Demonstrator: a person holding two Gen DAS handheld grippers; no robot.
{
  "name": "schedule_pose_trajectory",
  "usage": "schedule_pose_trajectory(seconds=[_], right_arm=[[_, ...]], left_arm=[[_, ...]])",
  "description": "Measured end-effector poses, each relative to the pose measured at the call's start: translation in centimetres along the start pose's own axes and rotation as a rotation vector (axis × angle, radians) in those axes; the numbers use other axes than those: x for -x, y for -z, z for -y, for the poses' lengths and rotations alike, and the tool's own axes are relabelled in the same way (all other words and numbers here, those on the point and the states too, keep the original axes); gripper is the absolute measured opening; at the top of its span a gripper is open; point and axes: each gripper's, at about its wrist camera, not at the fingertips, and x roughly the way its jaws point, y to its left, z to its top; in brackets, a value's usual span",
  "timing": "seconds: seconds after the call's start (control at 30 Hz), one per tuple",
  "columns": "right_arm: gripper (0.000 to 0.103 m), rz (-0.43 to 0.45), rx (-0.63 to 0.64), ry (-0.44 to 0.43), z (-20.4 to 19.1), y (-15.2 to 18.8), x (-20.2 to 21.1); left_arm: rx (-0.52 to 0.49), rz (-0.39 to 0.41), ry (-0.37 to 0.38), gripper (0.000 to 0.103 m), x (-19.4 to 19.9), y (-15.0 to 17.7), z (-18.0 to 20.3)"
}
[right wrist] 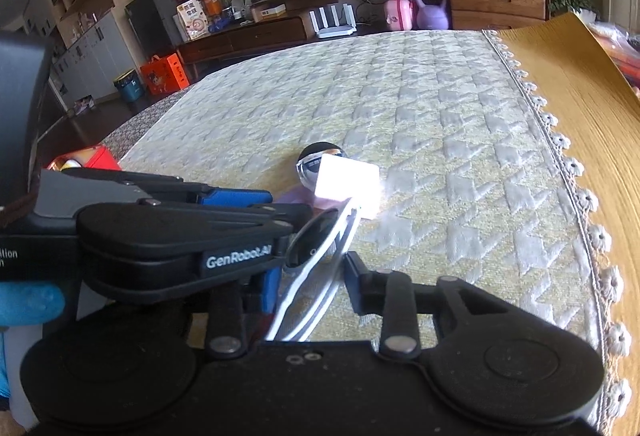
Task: Organize rigid objects
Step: 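Close the left tool on the purple tube while the right tool grasps the white sunglasses, then carry the purple tube with the left tool to the red box while the right tool carries the sunglasses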
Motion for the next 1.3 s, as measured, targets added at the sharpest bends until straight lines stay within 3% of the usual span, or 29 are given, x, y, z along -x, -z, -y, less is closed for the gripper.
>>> schedule_pose_trajectory(seconds=[0.57,0.83,0.9,1.3], right_arm=[[0.032,0.017,-0.003,-0.018,-0.1,0.4,3.4],[0.031,0.027,0.037,-0.034,-2.2,0.3,5.7],[0.024,0.031,0.050,-0.037,-2.8,0.2,6.2],[0.024,0.052,0.122,-0.059,-7.0,-0.4,9.0]], left_arm=[[0.047,0.000,-0.003,0.021,3.7,1.4,-1.1],[0.087,0.012,-0.019,0.021,7.0,2.7,-2.2],[0.092,0.018,-0.024,0.020,7.9,2.8,-2.5],[0.124,0.070,-0.048,0.021,13.5,3.6,-4.5]])
